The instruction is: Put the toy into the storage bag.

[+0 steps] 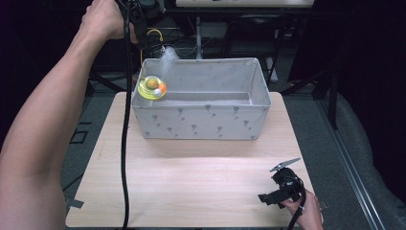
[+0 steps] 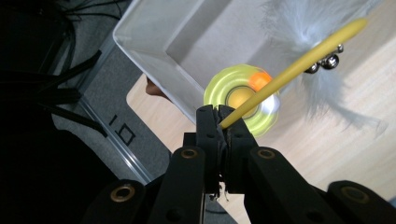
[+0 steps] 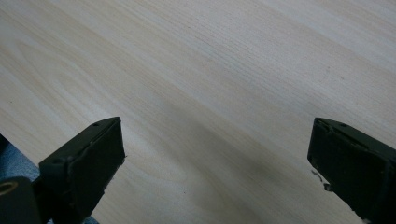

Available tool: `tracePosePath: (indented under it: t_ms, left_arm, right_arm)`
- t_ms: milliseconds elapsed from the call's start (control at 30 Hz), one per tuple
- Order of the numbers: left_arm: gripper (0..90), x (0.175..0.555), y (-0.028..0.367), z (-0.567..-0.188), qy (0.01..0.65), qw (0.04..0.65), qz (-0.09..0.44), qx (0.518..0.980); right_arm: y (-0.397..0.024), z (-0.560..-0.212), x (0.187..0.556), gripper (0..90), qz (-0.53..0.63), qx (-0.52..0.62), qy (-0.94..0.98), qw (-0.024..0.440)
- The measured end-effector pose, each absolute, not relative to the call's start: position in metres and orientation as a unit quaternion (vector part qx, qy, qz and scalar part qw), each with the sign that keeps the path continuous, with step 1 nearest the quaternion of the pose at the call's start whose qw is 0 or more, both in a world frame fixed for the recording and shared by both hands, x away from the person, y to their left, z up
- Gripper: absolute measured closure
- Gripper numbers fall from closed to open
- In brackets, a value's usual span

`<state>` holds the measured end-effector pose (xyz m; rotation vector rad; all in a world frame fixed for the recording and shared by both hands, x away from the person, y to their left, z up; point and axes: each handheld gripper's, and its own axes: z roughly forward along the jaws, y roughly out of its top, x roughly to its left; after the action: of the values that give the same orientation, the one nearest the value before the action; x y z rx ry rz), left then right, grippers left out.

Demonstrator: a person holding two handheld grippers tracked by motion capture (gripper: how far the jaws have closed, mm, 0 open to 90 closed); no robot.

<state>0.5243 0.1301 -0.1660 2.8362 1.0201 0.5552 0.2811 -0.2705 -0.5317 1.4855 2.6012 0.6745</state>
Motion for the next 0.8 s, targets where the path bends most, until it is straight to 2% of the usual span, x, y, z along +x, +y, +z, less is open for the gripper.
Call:
tracePosePath:
  t_ms: [800]
  left_arm:
    - [87.9, 0.555, 0.137, -0.217, 0.352, 0.063, 0.164, 0.919]
  right_arm:
    - [-0.271, -0.530, 0.280, 3.5, 0.216, 0.482, 0.848, 0.038]
